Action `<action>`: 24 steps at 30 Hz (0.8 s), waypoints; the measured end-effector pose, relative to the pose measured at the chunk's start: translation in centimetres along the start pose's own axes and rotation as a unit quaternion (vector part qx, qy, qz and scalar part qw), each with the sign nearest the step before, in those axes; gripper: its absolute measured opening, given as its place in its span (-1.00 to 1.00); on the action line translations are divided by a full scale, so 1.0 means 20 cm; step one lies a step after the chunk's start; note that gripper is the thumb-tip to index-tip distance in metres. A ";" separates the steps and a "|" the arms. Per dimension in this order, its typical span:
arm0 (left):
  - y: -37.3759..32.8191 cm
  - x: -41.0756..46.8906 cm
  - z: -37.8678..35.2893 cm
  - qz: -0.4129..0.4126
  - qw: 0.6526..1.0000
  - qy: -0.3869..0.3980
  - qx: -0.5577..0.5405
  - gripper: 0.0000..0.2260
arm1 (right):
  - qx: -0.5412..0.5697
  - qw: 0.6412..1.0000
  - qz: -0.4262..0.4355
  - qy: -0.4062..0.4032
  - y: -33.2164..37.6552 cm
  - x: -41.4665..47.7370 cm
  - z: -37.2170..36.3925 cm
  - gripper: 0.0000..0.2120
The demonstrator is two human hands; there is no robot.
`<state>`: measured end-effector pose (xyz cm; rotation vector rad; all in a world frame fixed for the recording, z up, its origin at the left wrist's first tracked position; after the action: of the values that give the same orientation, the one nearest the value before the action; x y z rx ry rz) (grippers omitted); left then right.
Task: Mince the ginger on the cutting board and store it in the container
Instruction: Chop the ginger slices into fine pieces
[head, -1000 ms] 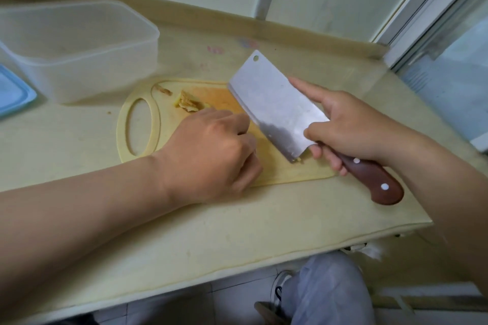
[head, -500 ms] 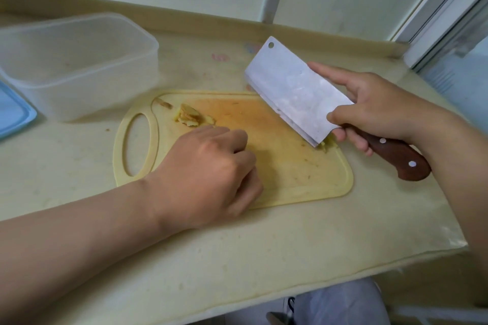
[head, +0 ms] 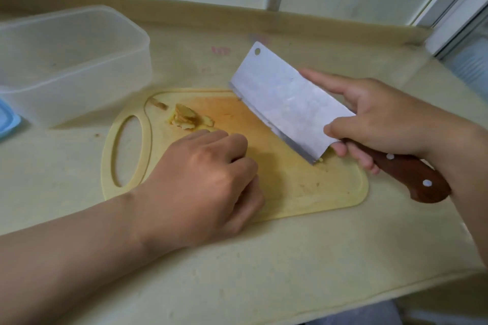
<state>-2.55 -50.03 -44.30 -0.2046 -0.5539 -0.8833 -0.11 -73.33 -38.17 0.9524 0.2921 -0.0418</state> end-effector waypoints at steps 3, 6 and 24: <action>0.00 -0.01 0.00 0.006 1.000 0.007 0.004 -0.71 | 0.004 1.000 -0.013 -0.021 -0.02 0.01 0.07 -0.13; 0.00 -0.01 0.00 0.008 1.000 0.014 0.004 -0.71 | 0.022 0.999 -0.026 -0.024 -0.03 0.01 0.12 -0.15; 0.40 0.17 0.18 0.259 0.933 0.244 0.057 -0.64 | 0.205 0.972 0.109 0.042 0.03 0.05 -0.04 -0.10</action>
<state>4.05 -45.94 -38.91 -0.0145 -0.0707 -0.3583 0.79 -72.25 -38.52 1.3948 0.2585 0.1458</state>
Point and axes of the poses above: each hand's wrist, its own x-axis towards the middle knuckle, its own z-axis out of the back of the hand, y = z × x, the point moved 3 cm from there along x, towards the middle knuckle, and after that the axes turned 13 degrees about x, right-handed, at the moved point
